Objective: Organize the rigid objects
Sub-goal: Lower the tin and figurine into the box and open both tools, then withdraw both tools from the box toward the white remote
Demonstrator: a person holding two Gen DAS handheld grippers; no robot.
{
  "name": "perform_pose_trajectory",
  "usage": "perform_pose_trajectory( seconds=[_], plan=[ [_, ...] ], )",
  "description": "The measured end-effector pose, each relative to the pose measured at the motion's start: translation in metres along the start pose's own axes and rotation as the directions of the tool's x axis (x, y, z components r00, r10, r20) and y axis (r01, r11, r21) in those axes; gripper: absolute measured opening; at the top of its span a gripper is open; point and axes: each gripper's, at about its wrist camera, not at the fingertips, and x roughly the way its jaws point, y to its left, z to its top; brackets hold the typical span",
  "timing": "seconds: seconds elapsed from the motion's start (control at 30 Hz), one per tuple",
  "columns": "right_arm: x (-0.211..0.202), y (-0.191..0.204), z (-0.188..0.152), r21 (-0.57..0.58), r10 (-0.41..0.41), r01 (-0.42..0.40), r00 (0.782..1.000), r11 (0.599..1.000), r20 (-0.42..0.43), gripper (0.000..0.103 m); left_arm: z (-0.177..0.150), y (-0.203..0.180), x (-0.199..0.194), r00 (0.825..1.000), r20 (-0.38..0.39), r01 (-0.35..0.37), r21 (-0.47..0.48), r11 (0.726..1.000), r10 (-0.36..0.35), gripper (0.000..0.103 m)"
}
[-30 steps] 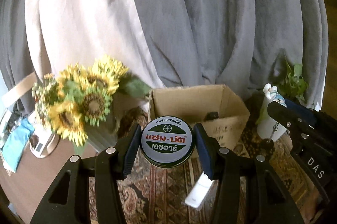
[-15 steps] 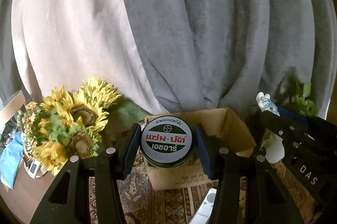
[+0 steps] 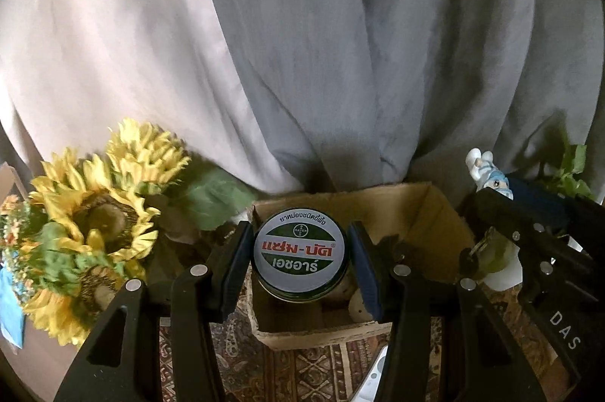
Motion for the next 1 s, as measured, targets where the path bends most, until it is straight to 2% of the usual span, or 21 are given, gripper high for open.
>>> perform_pose_trajectory(
  seconds=[0.33, 0.53, 0.63, 0.73, 0.9, 1.0],
  plan=[
    [0.051, -0.009, -0.002, 0.017, 0.017, -0.014, 0.99, 1.0, -0.142, 0.029, 0.001, -0.006, 0.049, 0.991, -0.132, 0.002, 0.03, 1.0, 0.002, 0.051],
    [0.075, -0.014, -0.011, 0.027, 0.024, -0.019, 0.977, 0.999, -0.21, 0.029, -0.001, -0.008, 0.069, 0.983, -0.182, 0.009, 0.034, 0.999, -0.002, 0.053],
    [0.083, -0.016, -0.014, 0.035, 0.031, -0.023, 0.971, 0.999, -0.235, 0.036, -0.002, -0.008, 0.073, 0.984, -0.177, -0.002, 0.032, 0.999, 0.008, 0.065],
    [0.082, -0.018, -0.014, 0.034, 0.025, -0.017, 0.973, 0.999, -0.228, 0.046, -0.004, -0.009, 0.068, 0.987, -0.158, -0.007, 0.038, 0.999, 0.013, 0.067],
    [0.065, -0.021, -0.013, 0.032, -0.002, 0.008, 0.982, 0.999, -0.186, 0.047, -0.009, -0.009, 0.046, 0.995, -0.101, -0.006, 0.048, 0.999, 0.011, 0.067],
    [0.05, -0.022, -0.013, 0.034, -0.016, 0.021, 0.987, 0.999, -0.157, 0.052, -0.014, -0.009, 0.026, 0.998, -0.056, -0.004, 0.045, 0.999, 0.007, 0.067]
  ],
)
